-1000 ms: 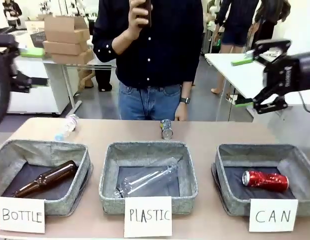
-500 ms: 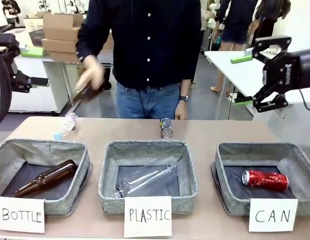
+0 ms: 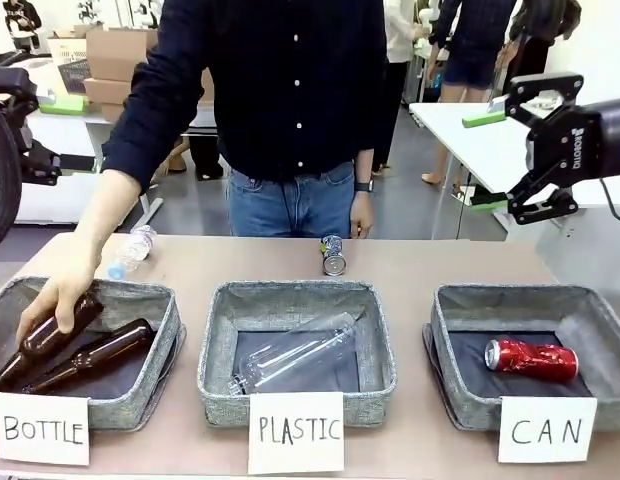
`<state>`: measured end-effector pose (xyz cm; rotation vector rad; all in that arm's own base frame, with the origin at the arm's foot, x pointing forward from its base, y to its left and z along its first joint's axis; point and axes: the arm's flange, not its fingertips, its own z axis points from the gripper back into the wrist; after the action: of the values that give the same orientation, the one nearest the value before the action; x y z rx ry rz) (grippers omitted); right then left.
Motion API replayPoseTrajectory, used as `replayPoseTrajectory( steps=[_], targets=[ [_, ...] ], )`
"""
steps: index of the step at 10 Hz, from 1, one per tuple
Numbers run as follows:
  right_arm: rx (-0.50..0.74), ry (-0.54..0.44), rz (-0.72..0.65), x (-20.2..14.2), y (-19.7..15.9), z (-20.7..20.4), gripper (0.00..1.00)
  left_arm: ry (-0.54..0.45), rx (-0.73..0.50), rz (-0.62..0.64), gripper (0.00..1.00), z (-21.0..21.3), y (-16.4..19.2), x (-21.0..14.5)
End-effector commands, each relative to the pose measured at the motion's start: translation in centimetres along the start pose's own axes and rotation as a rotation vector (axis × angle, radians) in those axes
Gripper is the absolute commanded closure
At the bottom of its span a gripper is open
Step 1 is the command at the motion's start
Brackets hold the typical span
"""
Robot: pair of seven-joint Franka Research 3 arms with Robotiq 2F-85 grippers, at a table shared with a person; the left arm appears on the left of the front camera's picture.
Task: Sort the can waste into the basket.
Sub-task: Pick up the can waste from the table and place it in the right Fabric basket.
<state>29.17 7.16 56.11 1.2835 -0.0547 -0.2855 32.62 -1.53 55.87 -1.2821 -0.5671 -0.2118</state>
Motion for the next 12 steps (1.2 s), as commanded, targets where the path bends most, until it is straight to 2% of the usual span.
replayPoseTrajectory(
  steps=[1,3,5,6,7,9,10,11,12],
  targets=[
    [0.003,0.003,-0.003,0.1,-0.1,0.2,0.0,-0.002,-0.019,-0.009,0.0,0.0,-0.1,0.2],
    [0.0,0.0,0.0,0.0,0.0,0.0,0.0,-0.002,-0.019,-0.009,0.0,0.0,-0.1,0.2],
    [-0.174,-0.067,0.052,2.5,0.2,-2.0,0.0,-0.002,-0.019,-0.009,0.0,0.0,-0.1,0.2],
    [-0.336,-0.18,0.1,4.5,1.0,-3.4,0.0,-0.002,-0.019,-0.009,0.0,0.0,-0.1,0.2],
    [-0.565,-0.196,0.135,7.6,1.7,-6.1,0.0,-0.002,-0.019,-0.009,0.0,0.0,-0.1,0.2],
    [-0.751,-0.234,0.161,12.3,1.5,-10.9,0.0,-0.002,-0.019,-0.009,0.0,0.0,-0.1,0.2],
    [-0.804,-0.226,0.185,14.1,1.0,-13.9,0.0,-0.002,-0.019,-0.009,0.0,0.0,-0.1,0.2],
    [-0.795,-0.236,0.173,15.8,-0.1,-17.7,0.0,-0.002,-0.019,-0.009,0.0,0.0,-0.1,0.2],
    [-0.83,-0.226,0.207,16.4,-1.4,-21.1,0.0,-0.002,-0.019,-0.009,0.0,0.0,-0.1,0.2]
  ],
)
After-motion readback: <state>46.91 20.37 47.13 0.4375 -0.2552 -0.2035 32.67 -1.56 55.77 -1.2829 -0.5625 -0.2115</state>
